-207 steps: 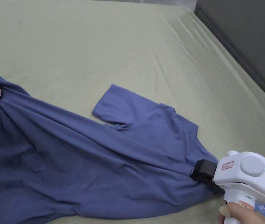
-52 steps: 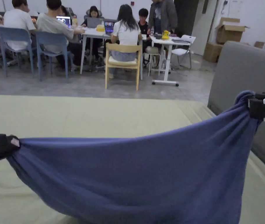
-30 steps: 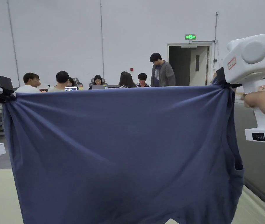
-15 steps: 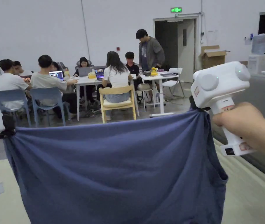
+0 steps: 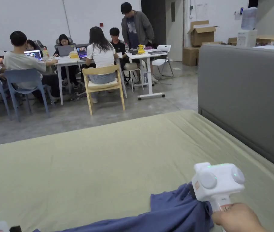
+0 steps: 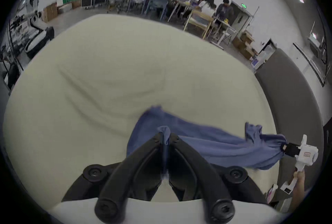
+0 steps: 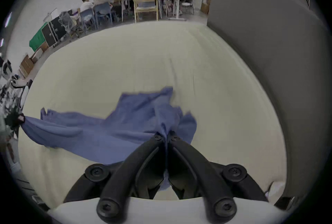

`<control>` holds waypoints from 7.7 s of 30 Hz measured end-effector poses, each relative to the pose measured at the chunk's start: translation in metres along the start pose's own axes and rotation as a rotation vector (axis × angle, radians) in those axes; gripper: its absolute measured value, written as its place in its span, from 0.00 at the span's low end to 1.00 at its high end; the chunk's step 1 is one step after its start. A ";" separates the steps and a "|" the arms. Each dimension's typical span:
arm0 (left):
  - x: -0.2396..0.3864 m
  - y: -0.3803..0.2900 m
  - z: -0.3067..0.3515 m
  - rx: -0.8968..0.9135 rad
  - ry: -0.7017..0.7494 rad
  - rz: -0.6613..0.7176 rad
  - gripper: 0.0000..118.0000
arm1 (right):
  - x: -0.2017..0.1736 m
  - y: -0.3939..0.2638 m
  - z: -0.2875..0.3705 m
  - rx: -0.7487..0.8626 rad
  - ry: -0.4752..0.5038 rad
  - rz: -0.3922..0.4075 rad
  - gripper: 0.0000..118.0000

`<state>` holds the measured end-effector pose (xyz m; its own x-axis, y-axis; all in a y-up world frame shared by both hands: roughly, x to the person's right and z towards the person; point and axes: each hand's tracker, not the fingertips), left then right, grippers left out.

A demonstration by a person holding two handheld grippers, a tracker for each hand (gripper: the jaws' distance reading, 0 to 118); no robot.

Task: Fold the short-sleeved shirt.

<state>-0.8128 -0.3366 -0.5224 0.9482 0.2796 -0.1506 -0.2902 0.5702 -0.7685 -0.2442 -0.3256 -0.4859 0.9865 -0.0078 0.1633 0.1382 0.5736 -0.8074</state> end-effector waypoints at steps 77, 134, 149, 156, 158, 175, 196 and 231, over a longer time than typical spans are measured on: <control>-0.079 -0.308 0.154 -0.333 -0.002 -0.065 0.03 | 0.082 -0.274 0.168 -0.156 0.088 0.060 0.03; -0.044 -0.135 0.020 -0.082 -0.098 0.293 0.97 | 0.069 -0.117 -0.002 -0.167 0.195 -0.357 1.00; -0.036 -0.280 0.142 -0.061 -0.040 -0.026 0.00 | -0.007 -0.261 0.140 0.023 0.279 0.073 0.04; -0.051 -0.232 0.085 0.042 0.128 -0.164 1.00 | -0.003 -0.263 0.139 0.022 0.294 0.111 0.04; -0.054 -0.224 0.064 -0.010 0.117 -0.146 1.00 | 0.007 -0.256 0.138 0.017 0.289 0.038 0.04; -0.045 -0.203 0.083 -0.065 -0.011 -0.126 0.00 | 0.084 -0.174 0.012 -0.137 0.062 0.014 1.00; -0.086 -0.231 0.148 -0.205 -0.105 -0.053 0.00 | 0.095 -0.212 0.122 -0.243 0.146 0.030 0.09; -0.023 -0.246 0.144 -0.073 -0.109 -0.081 0.09 | -0.004 -0.239 0.164 0.013 0.225 0.092 0.02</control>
<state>-0.7823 -0.3722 -0.2402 0.9474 0.3194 -0.0212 -0.1996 0.5378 -0.8191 -0.2959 -0.3288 -0.2007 0.9898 -0.1364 -0.0416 0.0476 0.5912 -0.8051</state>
